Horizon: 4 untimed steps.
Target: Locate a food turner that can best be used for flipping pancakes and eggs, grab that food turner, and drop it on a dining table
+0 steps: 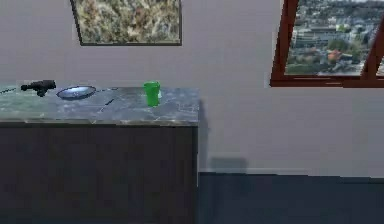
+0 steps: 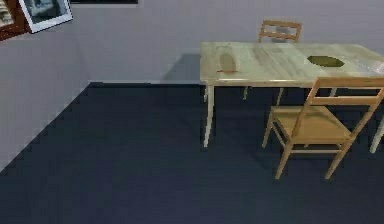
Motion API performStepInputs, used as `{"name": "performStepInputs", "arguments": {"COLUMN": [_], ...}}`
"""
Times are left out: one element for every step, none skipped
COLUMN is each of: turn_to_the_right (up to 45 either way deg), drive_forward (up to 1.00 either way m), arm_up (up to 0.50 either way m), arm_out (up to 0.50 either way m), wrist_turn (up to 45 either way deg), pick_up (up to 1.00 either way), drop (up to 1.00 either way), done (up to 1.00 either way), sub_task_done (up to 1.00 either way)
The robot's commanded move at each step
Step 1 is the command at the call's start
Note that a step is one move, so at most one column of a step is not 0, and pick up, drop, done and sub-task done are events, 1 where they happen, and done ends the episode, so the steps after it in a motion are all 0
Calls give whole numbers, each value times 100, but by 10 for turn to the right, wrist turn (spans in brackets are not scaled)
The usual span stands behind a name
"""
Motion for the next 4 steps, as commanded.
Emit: {"name": "performStepInputs", "arguments": {"turn_to_the_right": [0,-450,-450,-300], "drive_forward": [45,0,0,0], "arm_up": [0,0,0,0], "arm_out": [0,0,0,0], "wrist_turn": [0,0,0,0], "pick_up": [0,0,0,0], "drop": [0,0,0,0], "done": [0,0,0,0], "sub_task_done": [0,0,0,0]}}
